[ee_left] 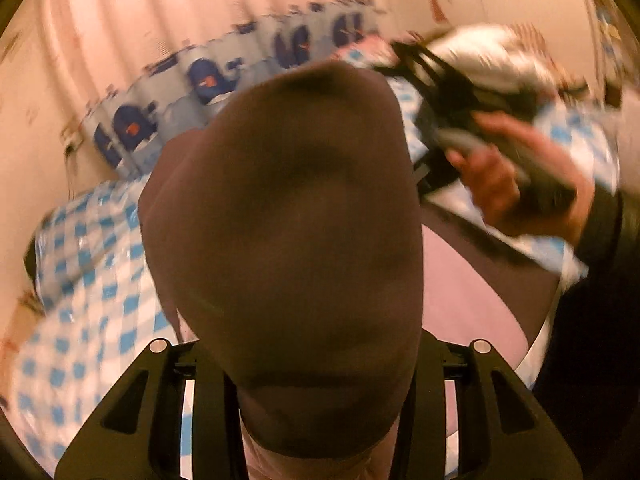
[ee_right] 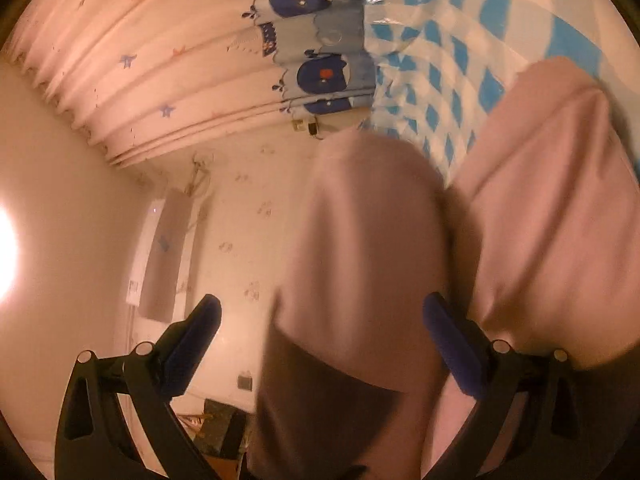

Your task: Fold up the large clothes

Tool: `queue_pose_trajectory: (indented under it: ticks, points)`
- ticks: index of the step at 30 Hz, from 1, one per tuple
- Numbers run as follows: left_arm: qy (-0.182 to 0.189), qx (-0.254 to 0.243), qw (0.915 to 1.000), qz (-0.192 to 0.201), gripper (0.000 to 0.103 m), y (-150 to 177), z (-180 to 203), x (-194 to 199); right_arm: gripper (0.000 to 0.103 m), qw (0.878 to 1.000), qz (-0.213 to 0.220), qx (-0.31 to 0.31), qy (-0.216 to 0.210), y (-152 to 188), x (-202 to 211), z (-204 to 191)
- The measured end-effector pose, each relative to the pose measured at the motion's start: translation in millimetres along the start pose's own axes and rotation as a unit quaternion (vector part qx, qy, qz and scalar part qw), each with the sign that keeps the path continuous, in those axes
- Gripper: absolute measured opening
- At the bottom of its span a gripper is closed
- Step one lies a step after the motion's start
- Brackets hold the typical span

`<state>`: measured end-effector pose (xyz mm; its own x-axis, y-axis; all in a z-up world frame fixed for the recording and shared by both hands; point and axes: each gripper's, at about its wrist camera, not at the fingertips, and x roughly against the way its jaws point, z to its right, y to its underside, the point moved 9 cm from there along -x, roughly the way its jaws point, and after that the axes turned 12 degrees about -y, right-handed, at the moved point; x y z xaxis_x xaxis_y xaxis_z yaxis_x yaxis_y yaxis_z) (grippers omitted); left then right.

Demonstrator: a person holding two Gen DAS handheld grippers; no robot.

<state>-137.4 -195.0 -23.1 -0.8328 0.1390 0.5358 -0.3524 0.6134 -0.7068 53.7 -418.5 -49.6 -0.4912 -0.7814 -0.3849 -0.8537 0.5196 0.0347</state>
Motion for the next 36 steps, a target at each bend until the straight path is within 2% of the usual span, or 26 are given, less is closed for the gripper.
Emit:
queue_pose_trajectory:
  ticks: [4, 9, 12, 15, 16, 17, 18, 19, 21, 23, 25, 26, 28, 30, 32, 34, 36]
  points:
    - [-0.016, -0.086, 0.9962, -0.002, 0.043, -7, 48, -7, 0.097, 0.998, -0.04, 0.0, 0.039, -13, -13, 7]
    - [-0.017, -0.127, 0.9918, -0.002, 0.048, -8, 76, -14, 0.097, 0.993, -0.071, -0.003, 0.091, -14, -11, 6]
    - [-0.016, -0.141, 0.9899, 0.001, 0.048, -7, 89, -17, 0.097, 0.99, -0.092, 0.022, 0.107, 4, -2, 5]
    - [-0.02, -0.174, 0.9844, 0.009, 0.048, -5, 107, -13, 0.097, 0.987, -0.108, 0.031, 0.114, 6, -2, 9]
    - [-0.012, -0.177, 0.9841, 0.009, 0.048, -3, 112, -15, 0.097, 0.983, -0.113, 0.041, 0.137, 7, -2, 15]
    - [-0.004, -0.183, 0.9831, 0.008, 0.049, -2, 119, -20, 0.097, 0.974, -0.123, 0.039, 0.188, 2, -1, 33]
    - [-0.011, -0.199, 0.9799, 0.007, 0.05, -2, 127, -25, 0.097, 0.97, -0.124, 0.03, 0.206, -2, 2, 40]
    - [-0.015, -0.212, 0.9771, 0.005, 0.051, -1, 130, -28, 0.096, 0.969, -0.109, 0.026, 0.22, -9, 8, 39]
    - [-0.015, -0.224, 0.9744, -0.001, 0.052, 0, 136, -30, 0.096, 0.96, -0.071, 0.085, 0.257, -20, 18, 12]
    - [-0.023, -0.235, 0.9717, 0.001, 0.053, 2, 140, -30, 0.096, 0.942, -0.06, 0.168, 0.283, -16, 17, -25]
    - [-0.034, -0.245, 0.9689, 0.003, 0.054, 3, 145, -29, 0.096, 0.895, -0.11, 0.277, 0.331, 13, -8, -56]
    - [-0.039, -0.249, 0.9676, 0.004, 0.054, 3, 148, -29, 0.096, 0.879, -0.154, 0.306, 0.332, 34, -26, -62]
    - [-0.047, -0.254, 0.966, 0.005, 0.055, 3, 151, -28, 0.096, 0.859, -0.22, 0.323, 0.331, 66, -51, -60]
    - [-0.053, -0.252, 0.9664, 0.005, 0.057, 7, 155, -23, 0.096, 0.828, -0.279, 0.338, 0.35, 90, -78, -51]
    - [-0.062, -0.248, 0.9667, 0.008, 0.059, 9, 161, -19, 0.096, 0.807, -0.308, 0.322, 0.387, 96, -87, -31]
    - [-0.081, -0.248, 0.9653, 0.018, 0.067, 9, 160, -16, 0.096, 0.791, -0.311, 0.292, 0.439, 87, -74, 1]
    - [-0.109, -0.266, 0.9572, 0.03, 0.07, 10, 161, -5, 0.093, 0.792, -0.313, 0.258, 0.456, 79, -60, 29]
